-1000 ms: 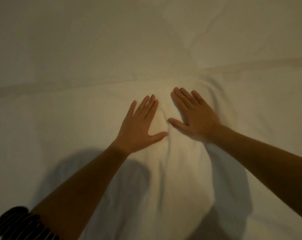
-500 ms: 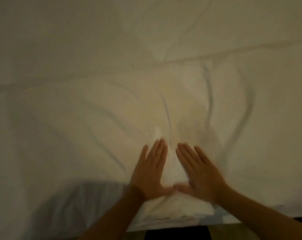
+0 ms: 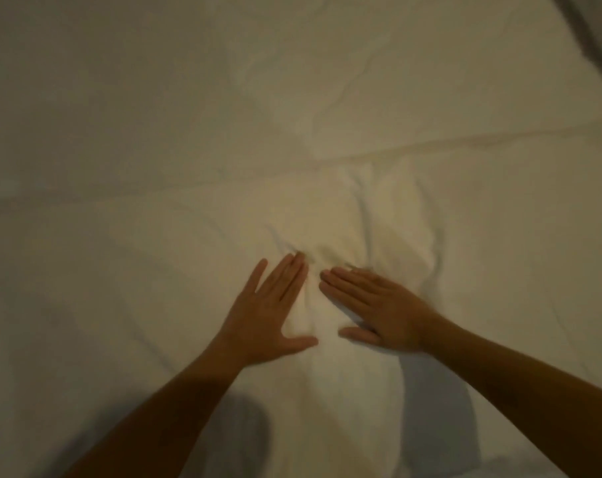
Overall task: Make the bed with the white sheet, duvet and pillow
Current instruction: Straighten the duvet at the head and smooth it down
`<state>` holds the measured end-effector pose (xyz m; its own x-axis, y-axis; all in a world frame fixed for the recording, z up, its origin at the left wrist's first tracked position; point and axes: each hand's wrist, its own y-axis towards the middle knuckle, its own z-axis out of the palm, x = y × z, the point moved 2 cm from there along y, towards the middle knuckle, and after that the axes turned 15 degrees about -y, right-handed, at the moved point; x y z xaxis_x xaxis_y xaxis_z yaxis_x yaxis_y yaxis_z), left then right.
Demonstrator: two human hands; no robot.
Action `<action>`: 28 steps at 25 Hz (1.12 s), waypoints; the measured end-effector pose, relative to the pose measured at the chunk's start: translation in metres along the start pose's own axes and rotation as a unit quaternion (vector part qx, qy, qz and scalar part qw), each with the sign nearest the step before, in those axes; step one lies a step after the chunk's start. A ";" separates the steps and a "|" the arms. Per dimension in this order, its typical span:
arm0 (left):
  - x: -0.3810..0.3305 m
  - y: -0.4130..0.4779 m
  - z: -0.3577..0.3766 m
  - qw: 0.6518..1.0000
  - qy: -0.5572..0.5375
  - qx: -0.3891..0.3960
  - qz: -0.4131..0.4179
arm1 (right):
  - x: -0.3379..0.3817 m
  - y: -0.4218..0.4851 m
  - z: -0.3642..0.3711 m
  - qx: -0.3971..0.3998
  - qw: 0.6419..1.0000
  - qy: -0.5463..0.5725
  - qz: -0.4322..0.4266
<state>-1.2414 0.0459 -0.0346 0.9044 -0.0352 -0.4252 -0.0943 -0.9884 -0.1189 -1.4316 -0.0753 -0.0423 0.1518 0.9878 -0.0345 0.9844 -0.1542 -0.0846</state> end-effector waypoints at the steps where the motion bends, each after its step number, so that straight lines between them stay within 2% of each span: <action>1: 0.003 0.023 -0.002 1.000 0.007 0.005 -0.013 | -0.022 0.007 0.002 0.002 1.000 -0.003 0.007; 6: 0.000 0.134 -0.005 0.995 0.042 0.029 -0.082 | -0.149 0.029 0.013 0.046 0.994 -0.030 0.097; 8: -0.001 0.173 -0.006 0.992 0.044 0.034 -0.114 | -0.198 0.029 0.017 0.071 0.990 -0.049 0.109; 11: -0.012 0.205 -0.001 0.988 0.024 0.029 -0.152 | -0.219 0.023 0.023 0.086 0.989 -0.057 0.103; 14: -0.042 0.190 0.015 0.992 0.009 0.042 -0.119 | -0.195 0.008 0.024 0.078 0.990 -0.022 0.115; 18: -0.088 0.128 0.032 0.997 -0.069 -0.015 -0.035 | -0.141 -0.041 0.015 0.067 0.991 0.029 0.116; 20: -0.121 0.081 0.050 0.995 -0.099 0.002 0.009 | -0.078 -0.087 0.011 0.066 0.993 0.063 0.078; 22: -0.141 0.049 0.063 0.996 -0.072 0.031 0.042 | -0.040 -0.119 0.010 0.055 0.997 0.029 0.042; 23: -0.141 0.042 0.068 0.997 -0.057 0.036 0.043 | -0.037 -0.123 0.012 0.059 0.997 0.020 0.037; 26: -0.131 0.043 0.066 0.999 -0.021 0.035 -0.011 | -0.044 -0.121 0.011 0.052 0.993 0.005 0.103; 28: -0.144 0.030 0.076 0.997 -0.039 0.062 0.002 | -0.018 -0.144 0.014 0.082 0.992 0.028 0.090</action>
<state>-1.4066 0.0331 -0.0452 0.8696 -0.0233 -0.4932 -0.1533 -0.9623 -0.2247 -1.5775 -0.0709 -0.0439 0.3332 0.9428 -0.0094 0.9140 -0.3255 -0.2422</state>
